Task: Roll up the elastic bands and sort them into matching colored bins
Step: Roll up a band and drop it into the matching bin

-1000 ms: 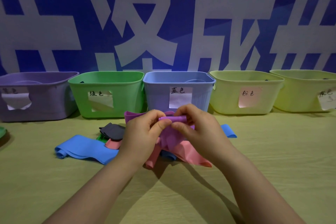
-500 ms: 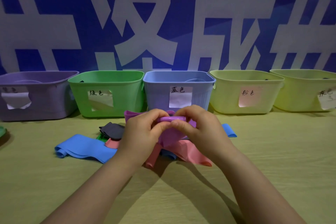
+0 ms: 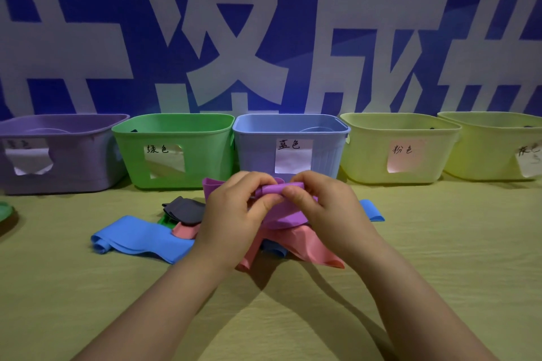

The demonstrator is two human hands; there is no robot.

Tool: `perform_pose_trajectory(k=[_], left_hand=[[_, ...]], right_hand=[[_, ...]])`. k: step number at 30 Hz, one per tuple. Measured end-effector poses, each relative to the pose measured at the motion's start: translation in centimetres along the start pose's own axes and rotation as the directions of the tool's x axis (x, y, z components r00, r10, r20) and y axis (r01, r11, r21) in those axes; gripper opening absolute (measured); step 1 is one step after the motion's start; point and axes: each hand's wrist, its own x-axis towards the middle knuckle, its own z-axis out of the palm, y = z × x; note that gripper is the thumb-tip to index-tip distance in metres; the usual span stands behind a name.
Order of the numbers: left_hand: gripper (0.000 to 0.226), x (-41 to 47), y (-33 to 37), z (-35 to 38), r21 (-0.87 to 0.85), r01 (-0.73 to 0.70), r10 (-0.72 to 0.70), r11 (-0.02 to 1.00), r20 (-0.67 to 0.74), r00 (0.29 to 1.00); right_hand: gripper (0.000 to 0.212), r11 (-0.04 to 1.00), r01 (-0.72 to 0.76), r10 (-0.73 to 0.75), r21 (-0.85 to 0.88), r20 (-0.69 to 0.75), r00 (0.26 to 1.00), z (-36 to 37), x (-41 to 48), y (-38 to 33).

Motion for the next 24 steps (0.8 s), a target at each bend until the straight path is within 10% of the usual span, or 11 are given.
perform_pose_trajectory(k=[24], left_hand=[[0.022, 0.19, -0.24, -0.23, 0.09, -0.071, 0.072, 0.993, -0.016, 0.997]], right_hand=[[0.026, 0.996, 0.05, -0.049, -0.078, 0.008, 0.999, 0.38, 0.06, 0.14]])
